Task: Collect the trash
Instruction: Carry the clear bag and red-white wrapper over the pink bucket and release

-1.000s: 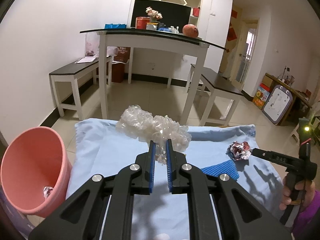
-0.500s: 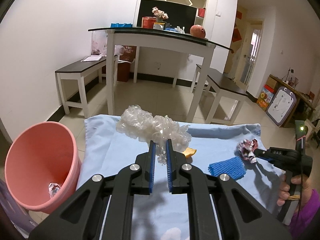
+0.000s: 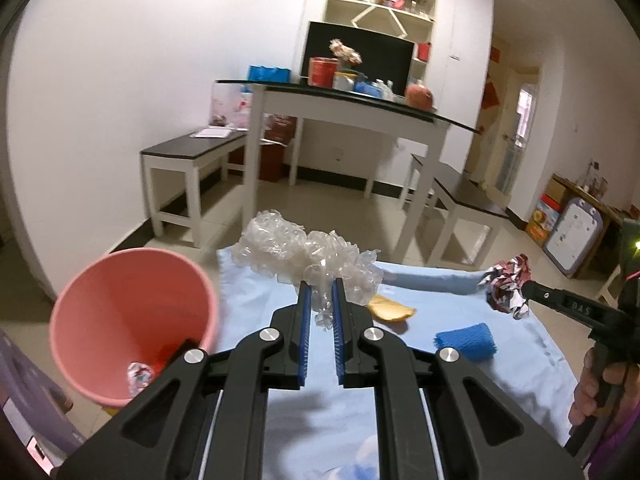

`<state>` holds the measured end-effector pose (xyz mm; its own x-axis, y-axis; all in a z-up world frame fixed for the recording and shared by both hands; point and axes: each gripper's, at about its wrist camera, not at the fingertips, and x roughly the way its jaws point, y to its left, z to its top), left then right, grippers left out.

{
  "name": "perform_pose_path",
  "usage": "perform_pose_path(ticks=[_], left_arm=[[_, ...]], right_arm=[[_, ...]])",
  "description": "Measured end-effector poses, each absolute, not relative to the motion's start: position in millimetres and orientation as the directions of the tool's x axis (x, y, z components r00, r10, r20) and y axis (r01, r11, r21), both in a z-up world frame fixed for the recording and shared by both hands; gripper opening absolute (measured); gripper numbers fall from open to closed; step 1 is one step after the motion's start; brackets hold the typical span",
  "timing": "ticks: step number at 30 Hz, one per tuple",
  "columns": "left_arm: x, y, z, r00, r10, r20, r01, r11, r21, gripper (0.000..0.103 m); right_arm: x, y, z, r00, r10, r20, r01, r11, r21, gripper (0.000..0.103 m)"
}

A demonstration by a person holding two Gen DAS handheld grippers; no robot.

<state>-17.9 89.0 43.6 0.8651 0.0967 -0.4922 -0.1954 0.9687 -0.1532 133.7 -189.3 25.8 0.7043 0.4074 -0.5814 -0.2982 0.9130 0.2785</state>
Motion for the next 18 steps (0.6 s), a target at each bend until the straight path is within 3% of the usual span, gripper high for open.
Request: perform_pose_path(ticks=[9, 18], left_arm=[[-59, 144, 50, 0.851, 0.225, -0.475, -0.330, 0.932, -0.149, 0.010], [-80, 197, 38, 0.810, 0.294, -0.507, -0.435, 0.881, -0.185, 0.010]], right_arm=[[109, -58, 45, 0.623, 0.541, -0.565, -0.539, 0.820, 0.191, 0.014], [92, 46, 41, 0.537, 0.597, -0.596, -0.675, 0.728, 0.122, 0.015]])
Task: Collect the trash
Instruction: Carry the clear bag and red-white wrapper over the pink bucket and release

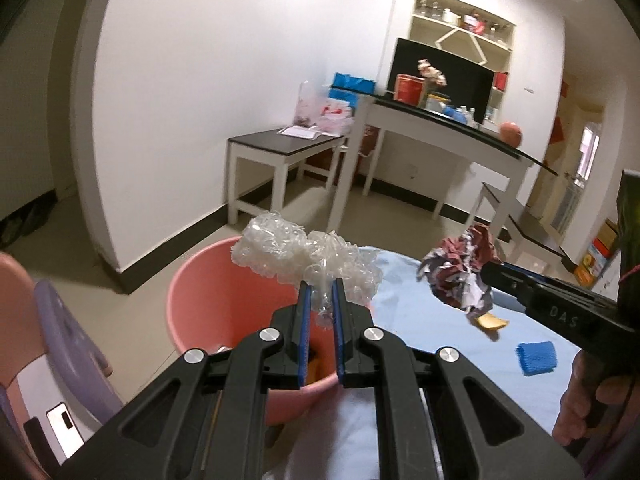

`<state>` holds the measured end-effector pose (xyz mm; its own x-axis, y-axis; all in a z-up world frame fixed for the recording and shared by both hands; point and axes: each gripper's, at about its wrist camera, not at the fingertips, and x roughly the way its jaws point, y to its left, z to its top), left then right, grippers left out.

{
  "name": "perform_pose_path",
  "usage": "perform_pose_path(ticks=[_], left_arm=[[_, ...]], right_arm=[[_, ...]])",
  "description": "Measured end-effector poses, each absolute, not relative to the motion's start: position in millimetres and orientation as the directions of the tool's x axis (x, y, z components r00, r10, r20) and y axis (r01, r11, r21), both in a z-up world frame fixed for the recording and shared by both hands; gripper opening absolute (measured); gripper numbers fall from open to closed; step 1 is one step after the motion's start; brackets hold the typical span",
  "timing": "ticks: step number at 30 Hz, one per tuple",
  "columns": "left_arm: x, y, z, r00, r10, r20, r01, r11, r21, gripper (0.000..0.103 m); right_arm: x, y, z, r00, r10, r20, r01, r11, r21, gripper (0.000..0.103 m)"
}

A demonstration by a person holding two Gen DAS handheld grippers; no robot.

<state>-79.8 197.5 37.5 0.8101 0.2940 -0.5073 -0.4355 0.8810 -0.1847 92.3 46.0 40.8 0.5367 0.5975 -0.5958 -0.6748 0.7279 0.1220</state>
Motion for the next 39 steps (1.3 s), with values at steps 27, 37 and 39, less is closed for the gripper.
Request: perform_pose_path(ticks=[27, 37, 39], left_arm=[[-74, 264, -1, 0.741, 0.314, -0.594, -0.519, 0.828, -0.211, 0.026], [-75, 259, 5, 0.770, 0.251, -0.587, -0.480, 0.833, -0.274, 0.027], [-74, 250, 9, 0.780, 0.240, -0.578, -0.461, 0.846, -0.270, 0.027]], right_arm=[[99, 156, -15, 0.410, 0.598, -0.689, -0.763, 0.638, 0.100, 0.028], [93, 131, -3, 0.407, 0.626, -0.665, -0.757, 0.639, 0.138, 0.036], [91, 121, 0, 0.418, 0.627, -0.657, -0.752, 0.644, 0.137, 0.038]])
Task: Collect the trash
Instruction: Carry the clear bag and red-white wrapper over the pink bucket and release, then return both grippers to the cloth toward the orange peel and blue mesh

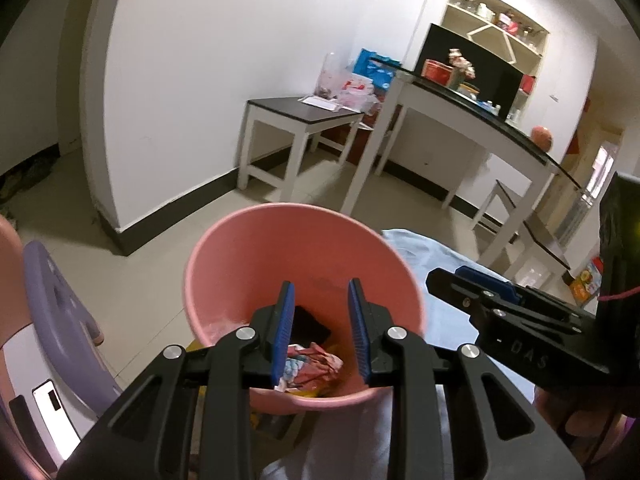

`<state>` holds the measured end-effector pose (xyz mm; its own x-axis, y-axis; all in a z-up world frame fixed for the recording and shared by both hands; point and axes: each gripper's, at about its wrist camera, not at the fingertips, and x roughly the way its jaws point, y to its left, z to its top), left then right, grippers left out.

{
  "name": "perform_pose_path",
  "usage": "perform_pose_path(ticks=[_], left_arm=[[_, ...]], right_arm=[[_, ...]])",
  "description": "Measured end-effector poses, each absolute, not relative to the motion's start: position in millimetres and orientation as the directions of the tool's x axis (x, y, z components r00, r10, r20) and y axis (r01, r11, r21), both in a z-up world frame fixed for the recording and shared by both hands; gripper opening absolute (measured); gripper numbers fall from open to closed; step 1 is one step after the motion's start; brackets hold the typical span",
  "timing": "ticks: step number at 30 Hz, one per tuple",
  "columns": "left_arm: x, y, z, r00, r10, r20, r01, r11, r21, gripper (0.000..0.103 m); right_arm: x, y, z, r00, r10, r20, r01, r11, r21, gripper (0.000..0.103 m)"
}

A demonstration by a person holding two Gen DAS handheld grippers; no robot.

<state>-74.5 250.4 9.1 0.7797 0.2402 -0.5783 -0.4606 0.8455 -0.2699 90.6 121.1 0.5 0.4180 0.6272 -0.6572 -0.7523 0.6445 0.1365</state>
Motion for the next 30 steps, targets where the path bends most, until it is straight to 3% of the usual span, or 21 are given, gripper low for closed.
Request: perform_pose_path(ticks=[16, 30], left_arm=[[-45, 156, 36, 0.826, 0.118, -0.551, -0.285, 0.931, -0.229, 0.027], [49, 67, 5, 0.769, -0.061, -0.636, -0.105, 0.970, -0.220, 0.027]], right_arm=[[86, -25, 14, 0.528, 0.546, -0.651, -0.615, 0.774, 0.150, 0.040], [124, -170, -1, 0.654, 0.385, -0.651, -0.383, 0.911, 0.154, 0.046]])
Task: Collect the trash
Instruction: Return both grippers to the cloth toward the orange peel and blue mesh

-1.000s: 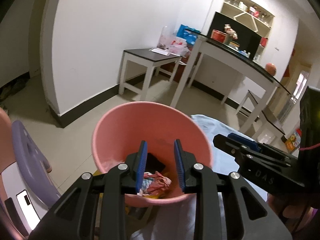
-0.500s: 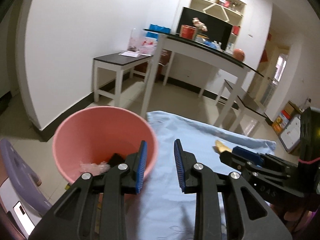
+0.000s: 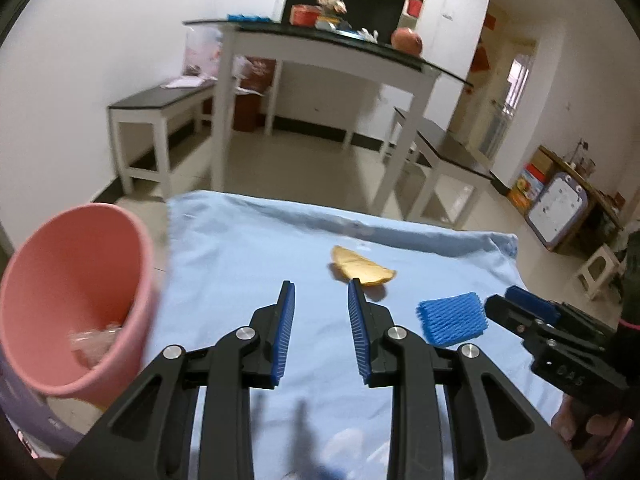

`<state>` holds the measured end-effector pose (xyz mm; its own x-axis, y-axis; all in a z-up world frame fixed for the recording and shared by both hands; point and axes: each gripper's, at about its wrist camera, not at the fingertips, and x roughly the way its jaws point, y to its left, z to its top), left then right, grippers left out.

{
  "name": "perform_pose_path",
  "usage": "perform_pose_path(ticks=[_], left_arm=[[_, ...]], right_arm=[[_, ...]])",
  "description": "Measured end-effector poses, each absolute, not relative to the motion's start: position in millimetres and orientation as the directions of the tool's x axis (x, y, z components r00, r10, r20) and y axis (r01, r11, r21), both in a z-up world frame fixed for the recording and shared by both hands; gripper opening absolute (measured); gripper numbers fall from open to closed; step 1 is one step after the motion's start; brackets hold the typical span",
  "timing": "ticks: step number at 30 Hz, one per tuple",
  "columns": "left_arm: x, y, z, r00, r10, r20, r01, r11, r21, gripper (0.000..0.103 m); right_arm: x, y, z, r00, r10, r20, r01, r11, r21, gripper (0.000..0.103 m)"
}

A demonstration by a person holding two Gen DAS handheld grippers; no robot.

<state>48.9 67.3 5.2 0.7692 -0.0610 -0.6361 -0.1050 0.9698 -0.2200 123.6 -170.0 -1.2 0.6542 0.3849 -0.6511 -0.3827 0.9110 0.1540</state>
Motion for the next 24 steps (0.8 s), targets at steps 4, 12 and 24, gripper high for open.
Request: perform_pose_path(ticks=[4, 12, 24], left_arm=[[81, 59, -16, 0.740, -0.094, -0.666, -0.108, 0.961, -0.255, 0.027], [139, 53, -44, 0.703, -0.077, -0.708, -0.151, 0.955, -0.254, 0.027], [169, 49, -69, 0.671, -0.020, -0.741, -0.186, 0.963, -0.195, 0.027]], right_arm=[[139, -192, -10, 0.657, 0.364, -0.660, -0.342, 0.924, 0.170, 0.048], [168, -206, -33, 0.625, 0.357, -0.694, -0.317, 0.929, 0.193, 0.051], [191, -198, -62, 0.553, 0.377, -0.743, -0.328, 0.918, 0.222, 0.057]])
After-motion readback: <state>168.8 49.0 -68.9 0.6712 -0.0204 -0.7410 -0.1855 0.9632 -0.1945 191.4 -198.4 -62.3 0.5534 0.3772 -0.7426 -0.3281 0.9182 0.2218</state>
